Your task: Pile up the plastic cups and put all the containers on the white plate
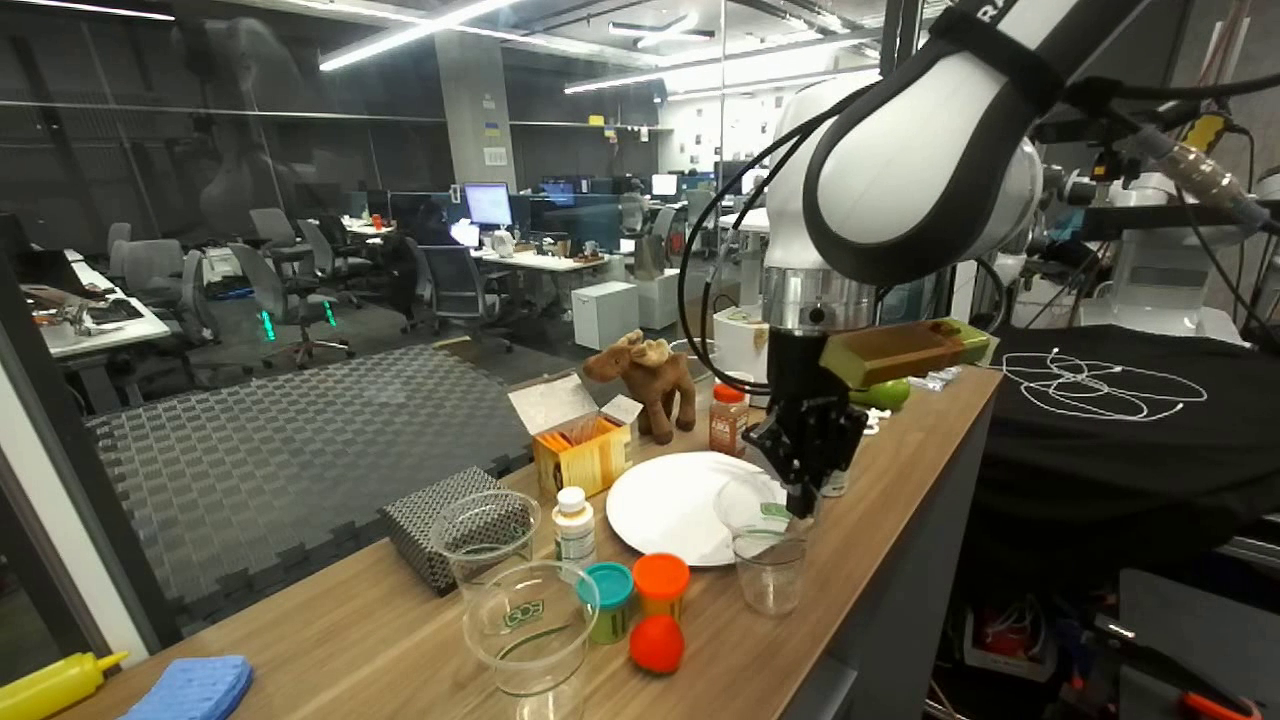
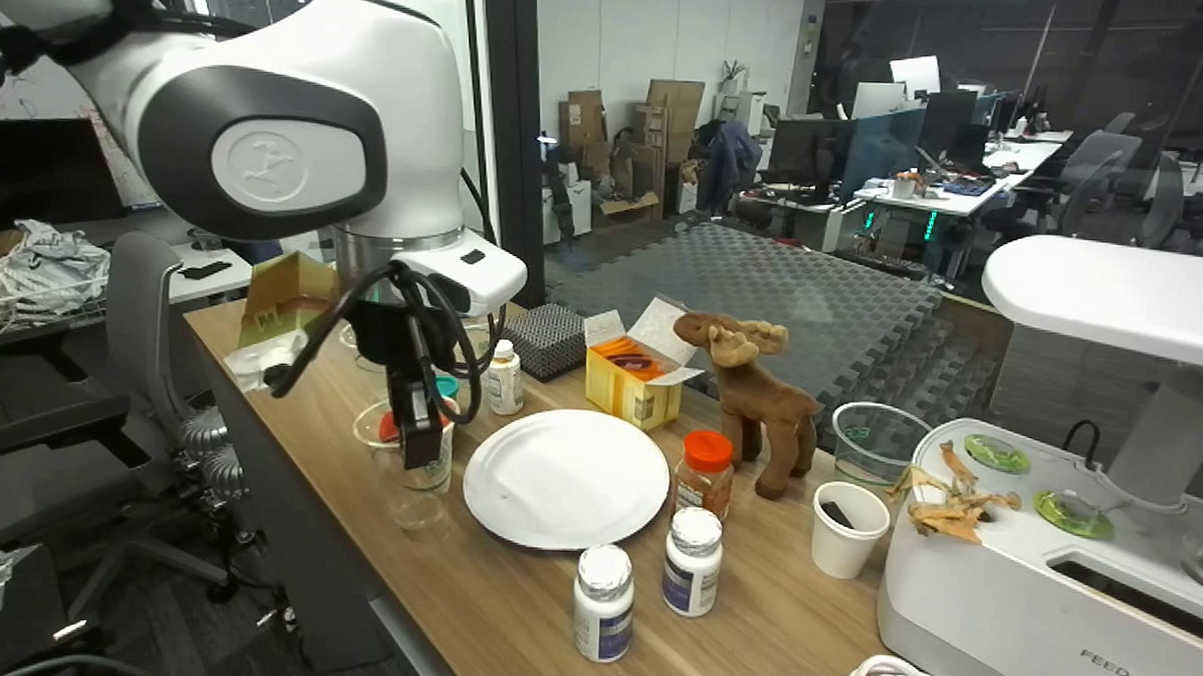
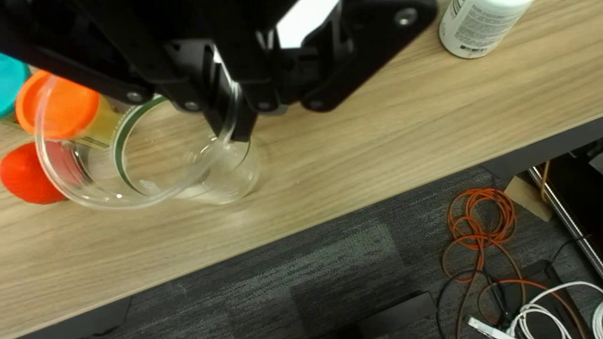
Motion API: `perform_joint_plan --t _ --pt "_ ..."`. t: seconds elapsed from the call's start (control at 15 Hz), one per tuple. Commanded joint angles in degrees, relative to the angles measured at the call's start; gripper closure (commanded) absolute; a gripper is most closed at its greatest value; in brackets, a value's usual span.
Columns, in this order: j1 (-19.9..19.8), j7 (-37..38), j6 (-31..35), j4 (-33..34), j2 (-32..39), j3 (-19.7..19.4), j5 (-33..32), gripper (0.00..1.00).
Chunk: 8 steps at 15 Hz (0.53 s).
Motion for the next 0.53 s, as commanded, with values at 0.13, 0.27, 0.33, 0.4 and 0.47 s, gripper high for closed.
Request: perform_joint_plan --t 0.13,0.27,0.33,0.4,0.47 --pt "0.48 -0.5 -7.65 1.02 -9.02 -0.81 4.45 0.98" --pt "0.54 1.27 -10.06 3.79 -11.02 -0.63 4.43 0.98" --pt "0.64 1.79 -11.23 5.41 -11.7 -0.39 4.16 0.98" --pt "0.85 2.17 -12.53 7.57 -11.94 -0.08 4.22 0.98" --pt "1.21 2.27 -13.69 10.11 -11.43 0.34 4.39 0.98"
